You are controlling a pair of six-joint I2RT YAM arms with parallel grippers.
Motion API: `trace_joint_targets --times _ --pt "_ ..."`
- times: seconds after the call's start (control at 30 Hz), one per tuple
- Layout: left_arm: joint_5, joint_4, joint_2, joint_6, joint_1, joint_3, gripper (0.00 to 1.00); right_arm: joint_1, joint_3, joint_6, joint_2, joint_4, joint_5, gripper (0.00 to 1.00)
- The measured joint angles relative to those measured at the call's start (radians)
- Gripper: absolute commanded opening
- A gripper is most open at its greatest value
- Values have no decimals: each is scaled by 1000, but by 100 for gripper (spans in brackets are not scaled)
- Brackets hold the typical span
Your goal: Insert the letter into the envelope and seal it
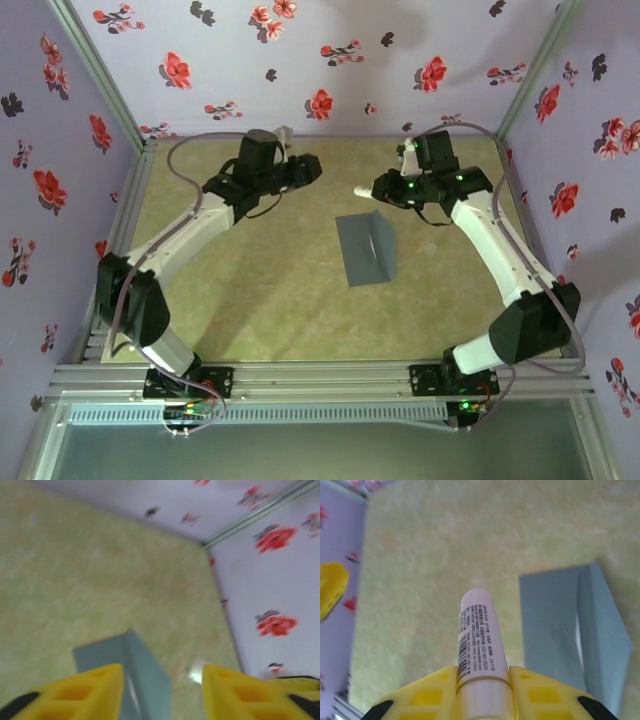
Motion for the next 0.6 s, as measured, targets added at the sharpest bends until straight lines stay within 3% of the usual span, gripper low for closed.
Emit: trace_joint_targets --times 0.07,0.13,0.33,0.6 --pt "5 -40 67 32 -7 0 10 0 26 -58 43 -92 12 3" --pt "6 -59 128 54 -20 0 0 1 34 -99 76 -162 25 3" --pt "8 -48 255 79 -68 7 0 37 34 -169 134 -288 90 1" --pt "9 119 368 51 -85 11 0 112 42 -197 195 -341 188 0"
